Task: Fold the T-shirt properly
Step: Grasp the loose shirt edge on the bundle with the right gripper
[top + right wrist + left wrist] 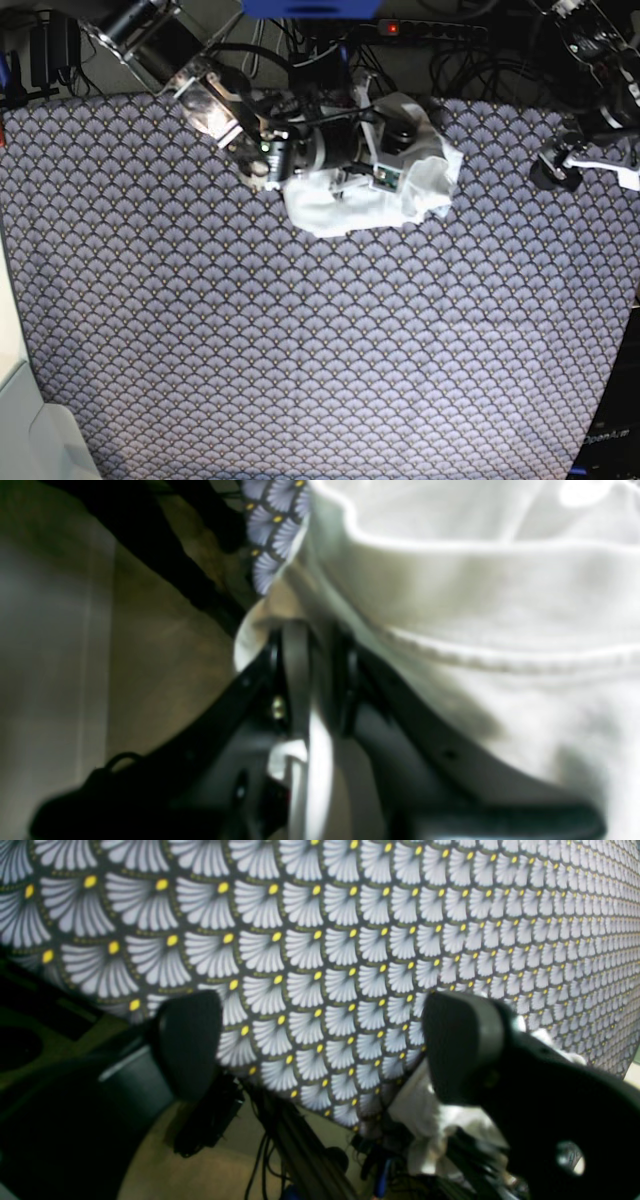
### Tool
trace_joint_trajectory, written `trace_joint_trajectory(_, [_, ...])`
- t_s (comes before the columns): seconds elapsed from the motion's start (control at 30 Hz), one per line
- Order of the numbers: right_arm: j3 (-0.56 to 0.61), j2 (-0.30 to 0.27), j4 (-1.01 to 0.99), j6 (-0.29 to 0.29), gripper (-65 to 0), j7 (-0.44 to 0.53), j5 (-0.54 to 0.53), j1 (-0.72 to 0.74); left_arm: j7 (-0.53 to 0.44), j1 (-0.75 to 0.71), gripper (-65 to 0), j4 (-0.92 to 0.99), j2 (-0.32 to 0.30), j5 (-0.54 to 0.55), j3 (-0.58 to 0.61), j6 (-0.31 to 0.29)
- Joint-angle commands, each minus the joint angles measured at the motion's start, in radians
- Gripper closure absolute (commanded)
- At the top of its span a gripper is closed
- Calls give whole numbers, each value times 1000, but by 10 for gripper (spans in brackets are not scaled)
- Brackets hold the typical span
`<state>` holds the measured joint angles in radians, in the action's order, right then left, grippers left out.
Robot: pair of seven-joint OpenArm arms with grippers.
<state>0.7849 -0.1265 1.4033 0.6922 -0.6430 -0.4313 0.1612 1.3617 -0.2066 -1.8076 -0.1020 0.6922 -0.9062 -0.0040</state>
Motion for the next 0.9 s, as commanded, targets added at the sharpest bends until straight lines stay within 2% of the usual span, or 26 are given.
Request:
trace_joint_trajectory(0.0, [0,21,-5,6,-74,13,-14,27,-8,3,-624,-21,-14,14,-3,-1])
trace_joint_trajectory(0.23, [0,52,-135,6,-88,13,-14,79,-6,3,-624,-47,-14,14,-3,-1])
trace_joint_trajectory(0.33, [0,43,-126,6,-144,13,-14,79,-3,3,-624,-80,-12,14,0,-1])
trace_joint_trajectory(0.5, [-5,-14,26,6,-234,13,-16,53,-3,6,-624,-100,-12,17,2,-1])
trace_joint_trajectory(0.7, [-89,-66,225,6,-327,7,-16,-32,2,2,-624,-90,-15,172,0,-1])
trace_joint_trajectory(0.87, [-178,-85,314,6,-351,5,-16,-91,9,-4,-624,-91,-20,257,14,-1])
